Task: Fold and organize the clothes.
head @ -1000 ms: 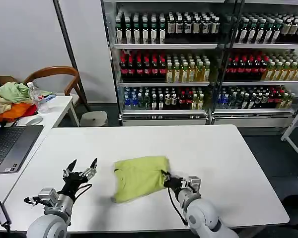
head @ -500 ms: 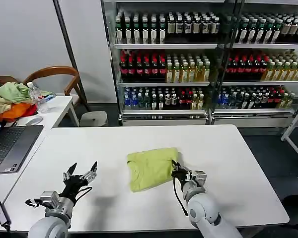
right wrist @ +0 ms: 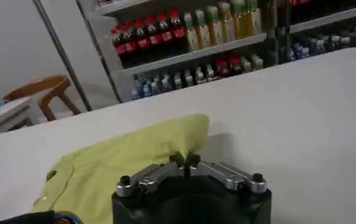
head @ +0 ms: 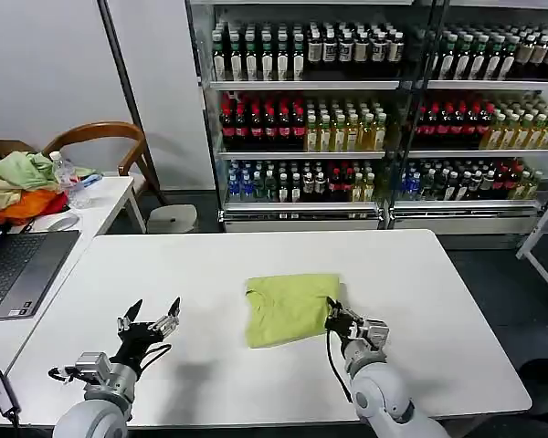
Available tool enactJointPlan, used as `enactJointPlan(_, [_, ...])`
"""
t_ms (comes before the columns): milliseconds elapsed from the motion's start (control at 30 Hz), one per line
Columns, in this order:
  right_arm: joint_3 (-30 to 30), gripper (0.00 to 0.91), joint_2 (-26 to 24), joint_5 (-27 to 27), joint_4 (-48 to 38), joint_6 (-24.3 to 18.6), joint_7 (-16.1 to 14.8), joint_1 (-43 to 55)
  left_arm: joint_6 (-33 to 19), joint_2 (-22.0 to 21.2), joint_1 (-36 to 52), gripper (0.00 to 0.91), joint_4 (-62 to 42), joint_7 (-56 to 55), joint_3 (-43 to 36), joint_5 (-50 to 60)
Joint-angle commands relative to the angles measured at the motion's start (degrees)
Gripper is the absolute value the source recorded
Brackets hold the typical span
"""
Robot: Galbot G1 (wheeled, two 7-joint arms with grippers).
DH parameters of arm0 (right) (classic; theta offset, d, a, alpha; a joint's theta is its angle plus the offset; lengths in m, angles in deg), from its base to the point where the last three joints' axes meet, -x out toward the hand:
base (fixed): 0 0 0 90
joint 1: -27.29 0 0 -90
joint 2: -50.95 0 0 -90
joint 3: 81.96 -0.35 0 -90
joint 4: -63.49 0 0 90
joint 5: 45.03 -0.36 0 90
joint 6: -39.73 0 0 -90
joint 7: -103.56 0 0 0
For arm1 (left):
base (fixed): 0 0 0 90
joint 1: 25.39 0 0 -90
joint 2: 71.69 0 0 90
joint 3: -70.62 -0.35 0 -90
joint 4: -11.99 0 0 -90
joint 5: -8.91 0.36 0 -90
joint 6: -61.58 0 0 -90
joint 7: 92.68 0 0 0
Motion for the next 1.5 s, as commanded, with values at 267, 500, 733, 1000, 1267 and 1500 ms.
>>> enactJointPlan(267, [-1.43,0.907,-2.31,0.85,3.38,4.35,-2.4,-1.53,0.08,-0.46,-0.02,0.907,0.38,0.03,-0.02,1.11])
enactJointPlan(500, [-5.38,0.907,-6.19,1.27,9.25,7.96,-3.93,-4.25,0.19,-0.47,0.0,0.907,0.59,0.15,-0.56,2.18])
enactJointPlan(733, [-8.95,0.907,-8.14,12.14,12.04,5.42,-9.54,-3.95,0.16,-0.47,0.34,0.907,0.45,0.24,-1.13,2.87])
enactJointPlan(1000, [-10.28,0.907,-7.41,20.77,9.02,-3.36,-12.29,-0.89,-3.47,0.13,0.01,0.907,1.96,2.29,-1.35,6.59])
enactJointPlan(1267, [-12.44,0.907,-7.59,25.56,5.19,-7.06,-14.09,-1.21,-10.07,2.94,2.82,0.907,-0.14,2.53,0.26,20.79])
enactJointPlan(1500, [-14.74,0.907,-8.05,26.82,3.29,-11.1,-15.86,-2.01,-11.92,2.77,3.14,0.907,-0.25,5.13,-0.2,19.88])
